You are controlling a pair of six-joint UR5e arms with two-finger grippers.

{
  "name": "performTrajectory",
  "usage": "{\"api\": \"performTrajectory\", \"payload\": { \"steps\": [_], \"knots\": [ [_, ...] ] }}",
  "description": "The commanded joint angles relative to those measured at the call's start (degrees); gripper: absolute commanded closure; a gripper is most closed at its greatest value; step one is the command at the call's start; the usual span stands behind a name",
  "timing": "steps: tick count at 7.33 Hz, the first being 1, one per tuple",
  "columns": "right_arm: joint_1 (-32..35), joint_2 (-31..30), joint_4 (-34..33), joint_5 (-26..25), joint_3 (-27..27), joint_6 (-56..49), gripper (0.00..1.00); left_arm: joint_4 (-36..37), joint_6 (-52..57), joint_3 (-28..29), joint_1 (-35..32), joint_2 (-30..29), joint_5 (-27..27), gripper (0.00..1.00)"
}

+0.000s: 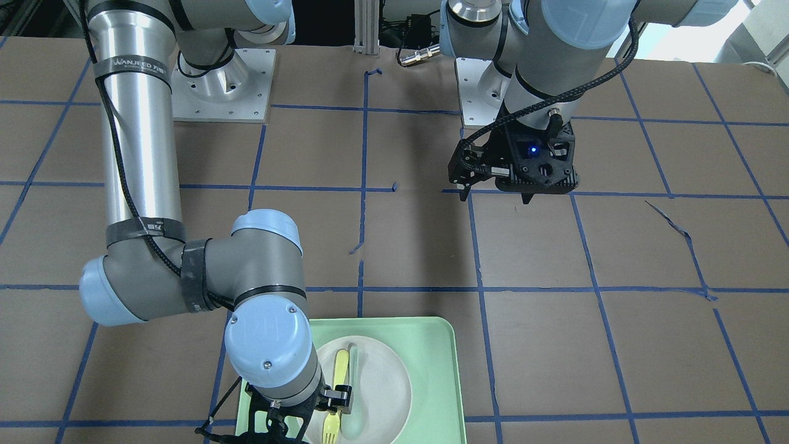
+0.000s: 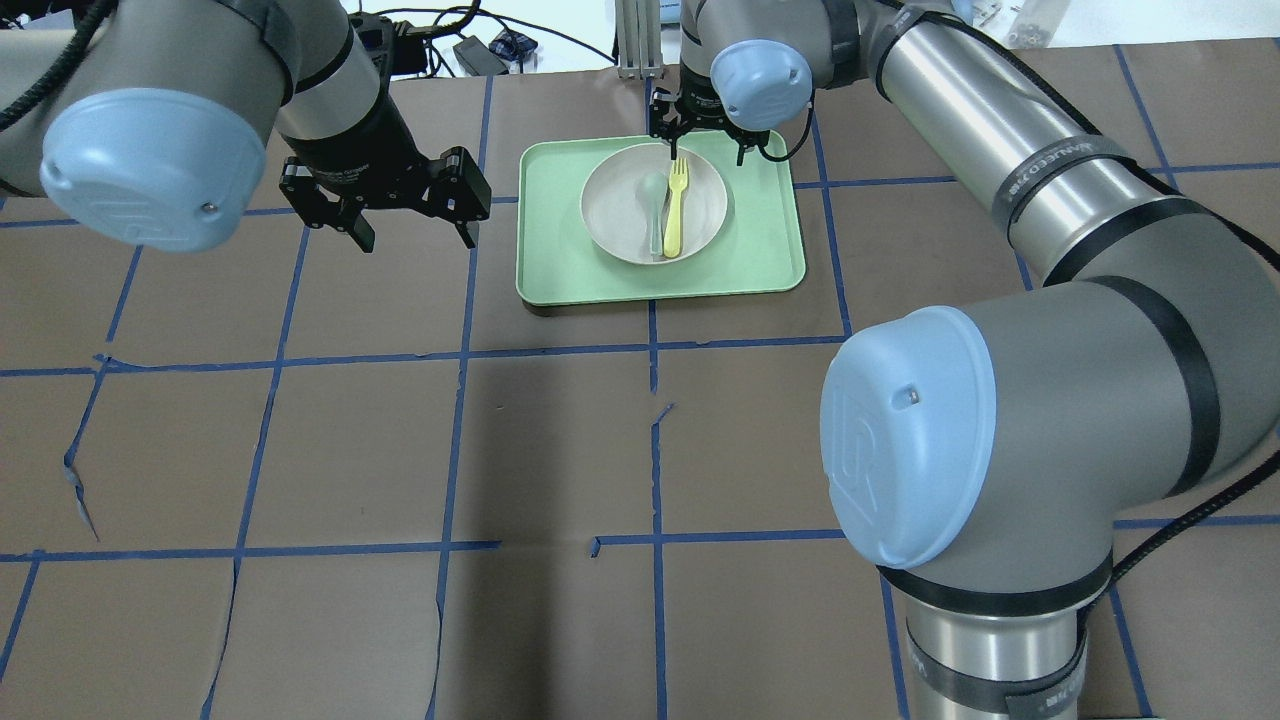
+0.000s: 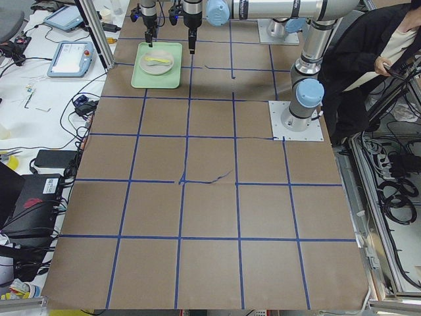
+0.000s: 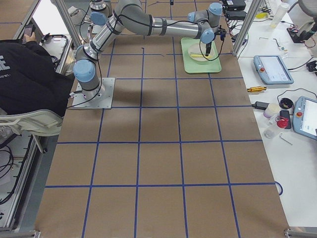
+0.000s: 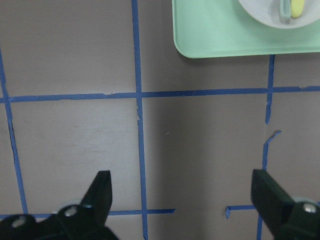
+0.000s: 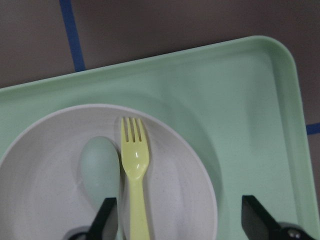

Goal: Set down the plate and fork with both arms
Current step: 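Move the right gripper over the plate and grasp the yellow fork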

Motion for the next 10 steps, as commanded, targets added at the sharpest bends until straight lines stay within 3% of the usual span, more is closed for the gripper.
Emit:
{"api": "performTrajectory", "payload": {
  "steps": [1, 6, 7, 8, 10],
  "knots": [
    [1.67, 0.65, -0.61, 0.55, 2.02, 2.17, 0.40, 0.02, -0.04, -0.03, 0.00, -0.28, 0.00, 0.00],
    [1.77, 1.00, -3.07, 1.43, 5.37, 1.29, 0.40, 0.10, -0.12, 0.06, 0.00, -0.10, 0.00, 0.00],
    [1.77, 1.00, -3.07, 1.43, 5.37, 1.29, 0.45, 0.10, -0.21, -0.03, 0.00, -0.10, 0.00, 0.00],
    [1.77, 1.00, -2.99, 1.34, 5.46, 1.12, 0.58, 0.02, -0.21, -0.03, 0.00, -0.19, 0.00, 0.00],
    [1.77, 0.92, -3.07, 1.25, 6.68, 1.12, 0.66, 0.10, -0.21, 0.06, 0.00, -0.10, 0.00, 0.00]
  ]
}}
